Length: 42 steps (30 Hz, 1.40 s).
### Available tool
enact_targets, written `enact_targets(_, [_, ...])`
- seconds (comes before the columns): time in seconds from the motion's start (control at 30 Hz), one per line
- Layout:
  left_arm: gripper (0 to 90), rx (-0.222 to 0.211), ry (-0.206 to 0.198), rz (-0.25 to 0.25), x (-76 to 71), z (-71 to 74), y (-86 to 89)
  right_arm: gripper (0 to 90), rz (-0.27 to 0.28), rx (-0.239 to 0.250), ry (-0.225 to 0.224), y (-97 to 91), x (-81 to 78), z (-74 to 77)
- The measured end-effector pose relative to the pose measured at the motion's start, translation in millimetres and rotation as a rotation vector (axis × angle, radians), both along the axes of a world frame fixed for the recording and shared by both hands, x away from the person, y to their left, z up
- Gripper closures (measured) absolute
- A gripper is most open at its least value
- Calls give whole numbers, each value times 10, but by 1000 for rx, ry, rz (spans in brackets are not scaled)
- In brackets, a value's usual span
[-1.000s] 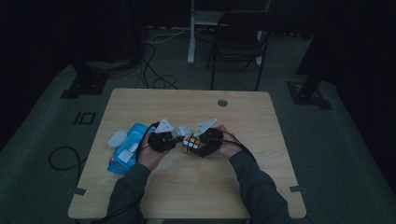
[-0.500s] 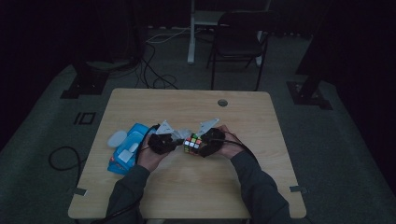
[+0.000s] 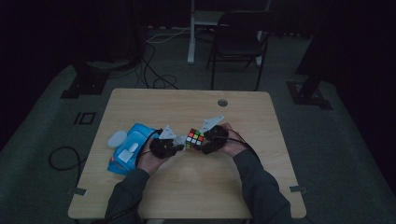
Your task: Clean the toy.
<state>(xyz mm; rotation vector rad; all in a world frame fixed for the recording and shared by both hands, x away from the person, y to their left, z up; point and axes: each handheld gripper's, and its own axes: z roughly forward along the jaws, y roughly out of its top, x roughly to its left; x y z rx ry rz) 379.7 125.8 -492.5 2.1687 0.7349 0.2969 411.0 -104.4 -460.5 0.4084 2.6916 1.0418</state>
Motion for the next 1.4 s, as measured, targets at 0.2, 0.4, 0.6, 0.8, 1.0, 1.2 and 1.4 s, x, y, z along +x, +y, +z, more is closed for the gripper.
enact_targets(0.2, [839,4,0,-2,-6,5,0,343,5,-3,2,3,0,-7])
enact_targets(0.4, [839,-17,-4,0,-16,38,9,343,13,-12,5,14,-2,-33])
enact_targets(0.6, [839,-57,-20,1,-18,135,39,343,28,-24,13,39,-21,-76])
enact_targets(0.8, [839,-81,-35,10,11,204,68,343,56,-37,16,101,-62,-106])
enact_targets(1.0, [839,-104,-25,29,68,183,79,343,92,-29,5,136,-114,-75])
enact_targets(1.2, [838,-88,-4,28,96,98,69,343,98,-1,7,102,-111,-31])
enact_targets(1.4, [838,-43,5,13,37,10,16,343,56,23,1,9,-54,29])
